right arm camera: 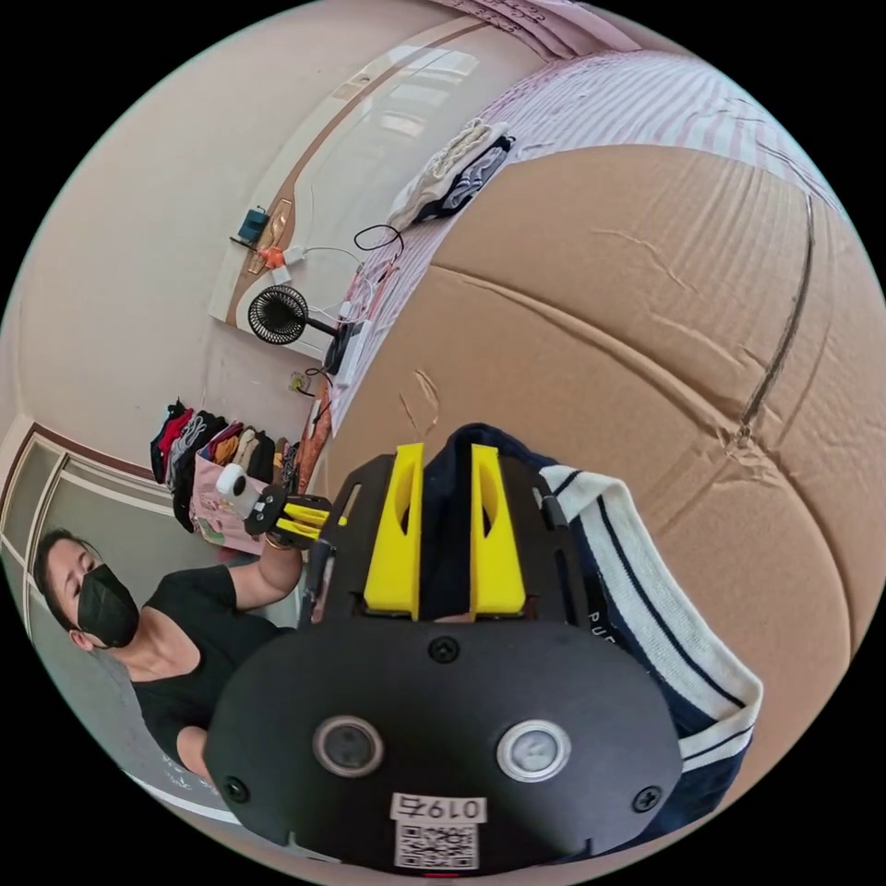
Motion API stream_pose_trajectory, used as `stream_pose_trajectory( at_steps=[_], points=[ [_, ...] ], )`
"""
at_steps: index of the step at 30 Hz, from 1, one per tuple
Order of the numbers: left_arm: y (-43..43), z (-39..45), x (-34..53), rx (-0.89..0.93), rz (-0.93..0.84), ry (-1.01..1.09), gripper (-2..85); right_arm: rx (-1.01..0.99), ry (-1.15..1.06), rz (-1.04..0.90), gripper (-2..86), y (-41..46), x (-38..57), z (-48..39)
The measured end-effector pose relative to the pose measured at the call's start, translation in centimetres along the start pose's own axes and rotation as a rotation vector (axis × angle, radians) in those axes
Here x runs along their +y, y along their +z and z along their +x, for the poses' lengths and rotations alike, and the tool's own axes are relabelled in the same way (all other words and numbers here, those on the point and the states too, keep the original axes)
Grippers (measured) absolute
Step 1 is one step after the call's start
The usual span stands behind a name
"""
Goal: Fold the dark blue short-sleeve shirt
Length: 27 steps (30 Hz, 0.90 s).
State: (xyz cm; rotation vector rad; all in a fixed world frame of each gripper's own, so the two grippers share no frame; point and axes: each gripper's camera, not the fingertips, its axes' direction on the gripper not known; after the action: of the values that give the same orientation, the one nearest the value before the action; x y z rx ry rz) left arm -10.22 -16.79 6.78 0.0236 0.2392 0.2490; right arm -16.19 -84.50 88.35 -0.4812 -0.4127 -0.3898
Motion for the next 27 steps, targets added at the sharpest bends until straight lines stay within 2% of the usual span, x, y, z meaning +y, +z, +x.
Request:
stream_pose_trajectory(
  at_steps=[9,14,19,22,24,27],
  points=[
    [0.2,-0.2,-0.5,0.008,0.012,-0.026,1.1,0.109,-0.049,0.026,2.0,2.6,1.2,-3.7],
    [0.3,-0.4,-1.1,0.023,-0.001,-0.039,1.3,0.143,-0.044,0.019,2.9,4.5,2.2,-6.1],
    [-0.3,-1.9,-1.4,0.073,-0.009,-0.081,1.6,0.178,-0.040,0.114,5.5,2.9,5.6,-9.6],
    [-1.9,-2.8,-1.0,0.108,0.054,-0.110,1.9,0.240,-0.098,0.165,4.3,2.8,9.0,-14.1],
    [-2.8,-2.6,-0.9,0.064,0.104,-0.113,1.9,0.275,-0.178,0.150,3.0,4.7,12.0,-18.6],
    [-2.1,-1.7,-1.6,0.011,0.074,-0.087,1.9,0.296,-0.293,0.122,1.6,8.8,16.1,-24.6]
  ],
)
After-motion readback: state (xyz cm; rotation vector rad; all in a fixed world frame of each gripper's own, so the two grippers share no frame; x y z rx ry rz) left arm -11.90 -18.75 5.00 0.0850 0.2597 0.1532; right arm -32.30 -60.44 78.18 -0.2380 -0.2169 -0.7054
